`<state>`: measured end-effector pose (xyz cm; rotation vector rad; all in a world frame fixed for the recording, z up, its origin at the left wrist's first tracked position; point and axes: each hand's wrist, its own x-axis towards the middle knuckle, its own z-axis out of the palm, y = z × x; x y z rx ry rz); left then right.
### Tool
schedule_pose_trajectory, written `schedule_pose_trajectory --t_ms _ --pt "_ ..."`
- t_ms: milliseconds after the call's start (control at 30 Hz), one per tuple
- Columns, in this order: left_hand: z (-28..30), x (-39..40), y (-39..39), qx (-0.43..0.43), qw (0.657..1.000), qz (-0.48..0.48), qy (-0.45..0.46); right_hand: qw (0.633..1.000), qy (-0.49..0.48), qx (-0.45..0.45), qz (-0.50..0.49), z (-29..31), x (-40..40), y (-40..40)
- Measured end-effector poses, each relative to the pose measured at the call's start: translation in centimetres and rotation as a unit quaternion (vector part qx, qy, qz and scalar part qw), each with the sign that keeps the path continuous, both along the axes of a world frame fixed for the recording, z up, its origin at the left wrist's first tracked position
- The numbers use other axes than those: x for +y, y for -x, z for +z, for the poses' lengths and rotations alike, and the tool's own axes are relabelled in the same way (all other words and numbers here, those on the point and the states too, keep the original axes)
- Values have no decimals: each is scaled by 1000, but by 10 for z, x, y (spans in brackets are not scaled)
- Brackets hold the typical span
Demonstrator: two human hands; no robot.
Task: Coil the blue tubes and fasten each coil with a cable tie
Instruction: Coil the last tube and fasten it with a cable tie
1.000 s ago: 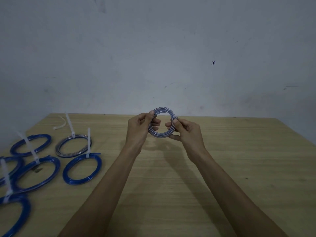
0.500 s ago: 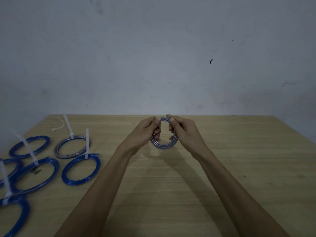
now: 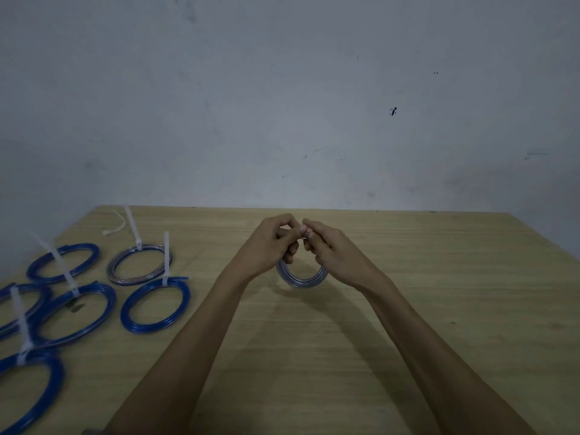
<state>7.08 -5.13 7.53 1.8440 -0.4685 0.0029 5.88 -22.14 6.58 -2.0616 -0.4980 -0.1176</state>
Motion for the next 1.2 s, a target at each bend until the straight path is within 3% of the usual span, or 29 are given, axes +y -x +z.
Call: schedule_pose_trajectory --t_ms 100,267,367,467,667,967,1200 --pt "-4 -1 5 -7 1000 24 12 999 -26 22 -11 -4 3 2" --pt "-10 21 8 15 989 100 111 996 -86 -27 -13 -9 21 7" --pt "-9 42 15 27 985 96 143 991 -119 -54 -33 -12 43 8" --pt "-9 66 20 4 988 116 102 985 -159 -42 -46 -11 70 0" --pt "-3 124 19 -111 970 212 -40 989 -146 -29 -5 1 127 -17" --pt "31 217 17 58 976 202 50 989 -104 -52 91 24 209 -45" --pt "45 278 17 27 957 284 43 982 -78 -9 170 39 271 -72"
